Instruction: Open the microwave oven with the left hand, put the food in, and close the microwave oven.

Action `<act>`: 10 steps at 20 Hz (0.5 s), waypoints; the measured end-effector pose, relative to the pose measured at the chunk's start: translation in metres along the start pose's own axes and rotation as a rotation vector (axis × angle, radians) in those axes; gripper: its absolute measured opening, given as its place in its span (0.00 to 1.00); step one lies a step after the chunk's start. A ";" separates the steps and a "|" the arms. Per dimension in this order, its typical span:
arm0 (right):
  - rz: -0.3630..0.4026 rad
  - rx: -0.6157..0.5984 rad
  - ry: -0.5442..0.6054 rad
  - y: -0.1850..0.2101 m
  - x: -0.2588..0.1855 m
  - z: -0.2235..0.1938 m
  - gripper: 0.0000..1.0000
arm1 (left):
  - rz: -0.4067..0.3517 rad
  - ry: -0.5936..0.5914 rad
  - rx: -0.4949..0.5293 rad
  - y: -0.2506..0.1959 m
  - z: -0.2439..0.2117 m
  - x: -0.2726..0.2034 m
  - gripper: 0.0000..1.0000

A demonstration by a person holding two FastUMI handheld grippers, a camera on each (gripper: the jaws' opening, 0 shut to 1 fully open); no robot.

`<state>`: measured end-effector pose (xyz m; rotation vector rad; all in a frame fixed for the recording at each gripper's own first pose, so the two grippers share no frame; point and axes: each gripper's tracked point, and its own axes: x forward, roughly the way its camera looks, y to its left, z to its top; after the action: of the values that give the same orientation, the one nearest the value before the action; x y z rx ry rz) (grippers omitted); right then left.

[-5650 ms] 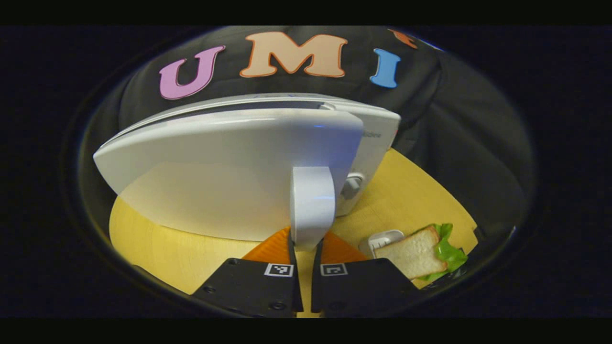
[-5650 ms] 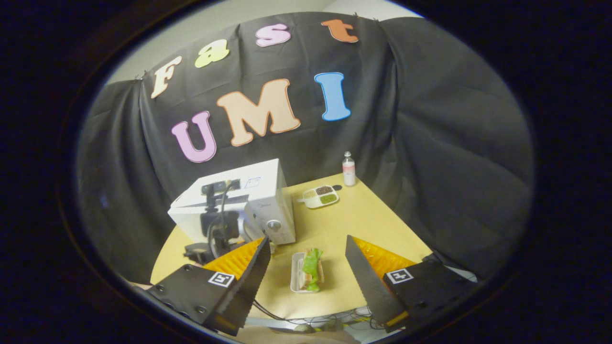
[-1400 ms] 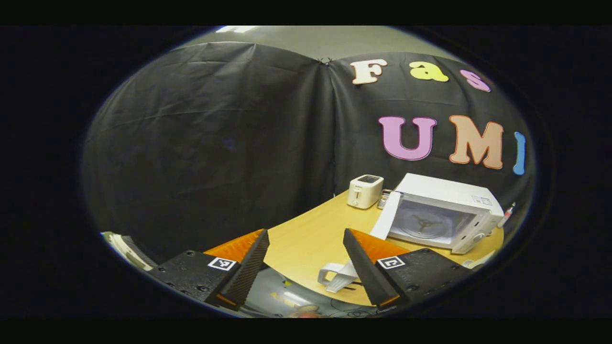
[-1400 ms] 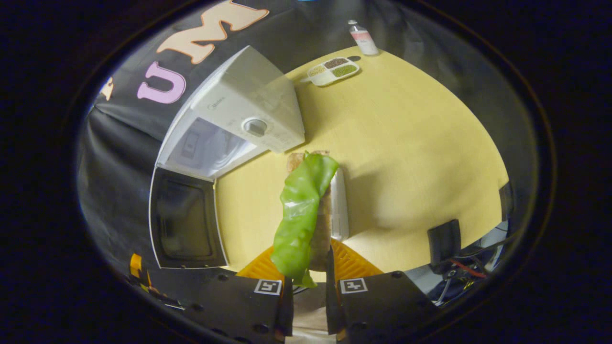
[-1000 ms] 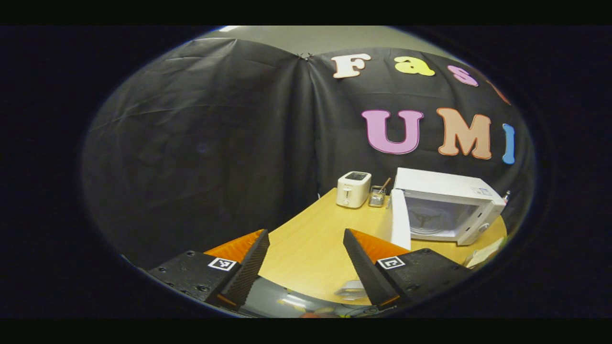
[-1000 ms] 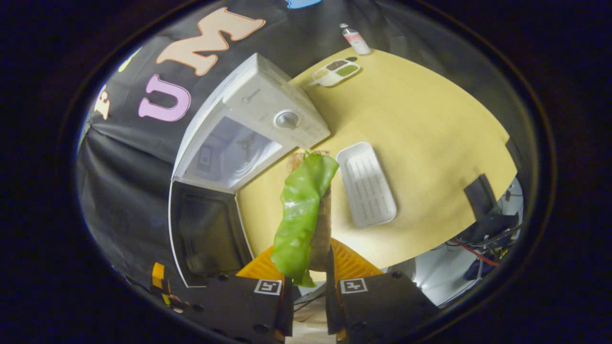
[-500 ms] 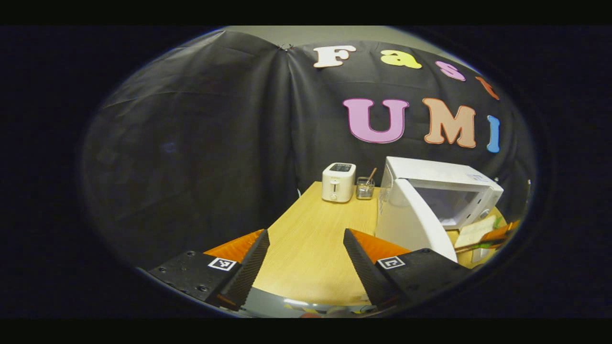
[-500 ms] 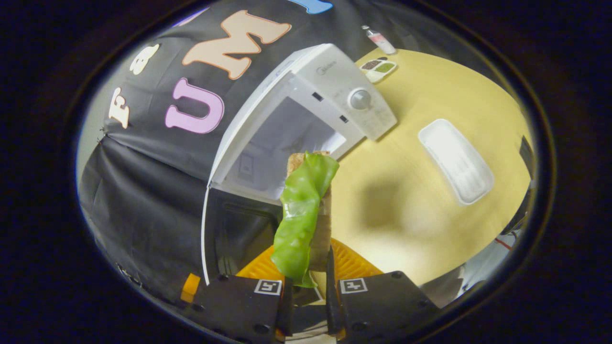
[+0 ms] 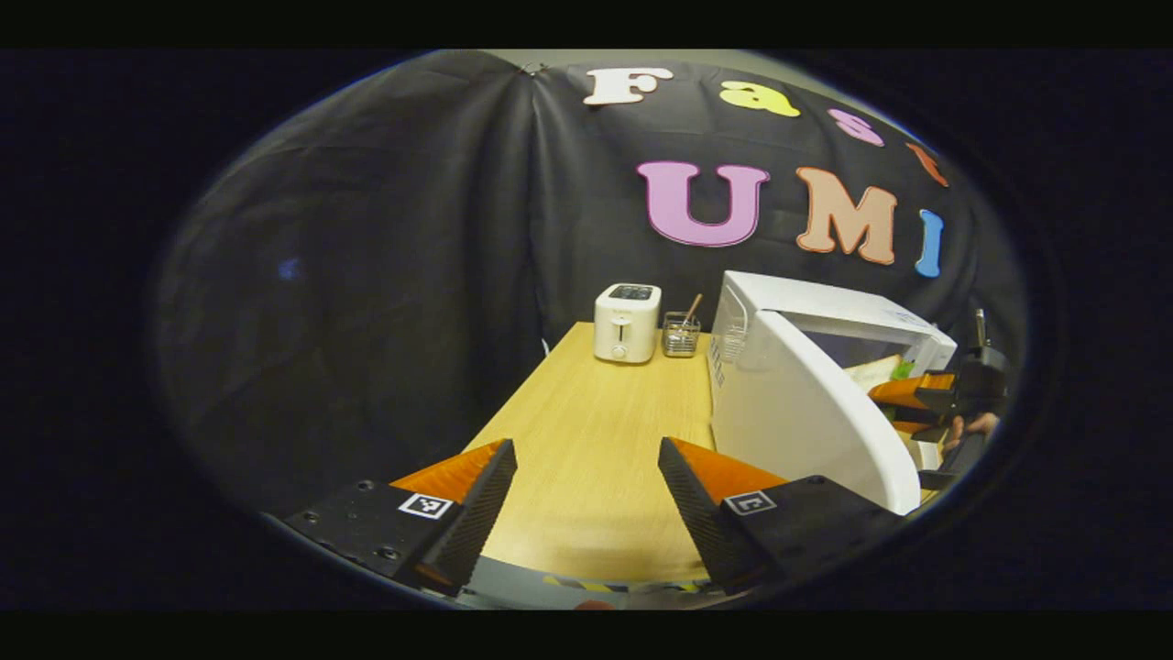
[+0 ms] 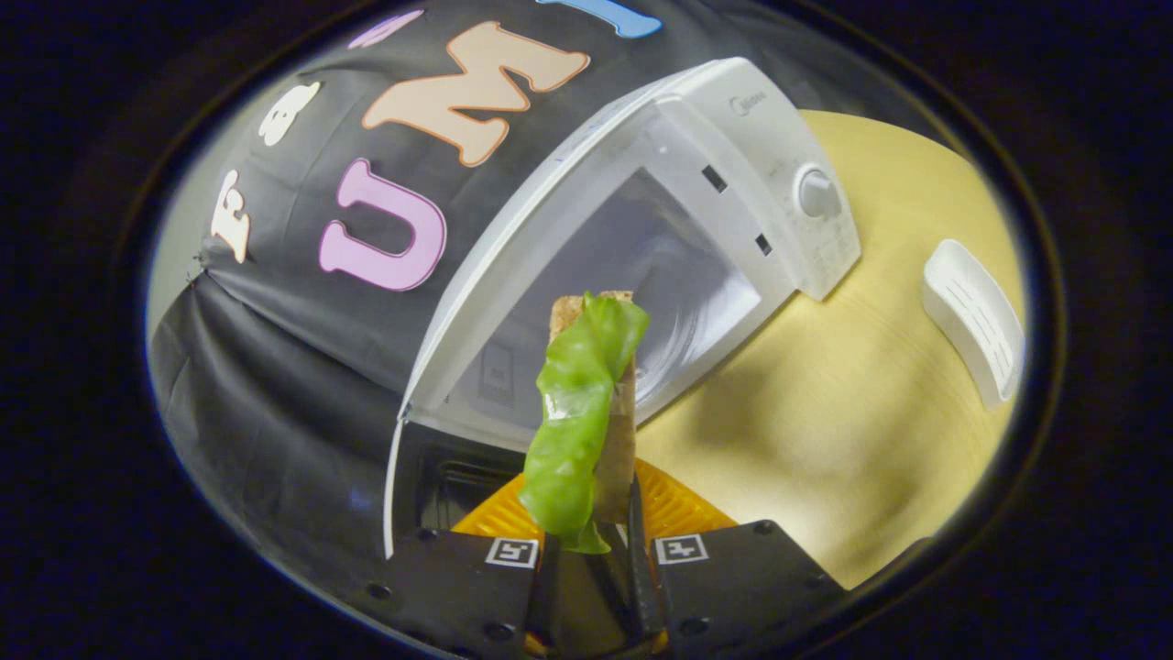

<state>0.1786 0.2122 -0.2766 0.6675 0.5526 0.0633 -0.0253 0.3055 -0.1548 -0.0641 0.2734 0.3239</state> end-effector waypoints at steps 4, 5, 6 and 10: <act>-0.025 -0.008 -0.028 0.000 0.030 0.005 0.32 | 0.049 0.072 -0.020 0.022 -0.027 0.011 0.92; -0.028 -0.006 -0.028 0.001 0.038 0.006 0.32 | 0.058 0.087 -0.033 0.027 -0.032 0.012 0.92; -0.032 -0.005 -0.030 0.002 0.048 0.008 0.32 | 0.067 0.099 -0.046 0.032 -0.037 0.012 0.92; -0.052 -0.048 -0.056 0.002 0.070 0.010 0.32 | 0.094 0.132 -0.041 0.039 -0.044 0.014 0.90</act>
<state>0.2436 0.2239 -0.3017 0.6061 0.5129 0.0088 -0.0363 0.3421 -0.2016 -0.1131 0.4014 0.4194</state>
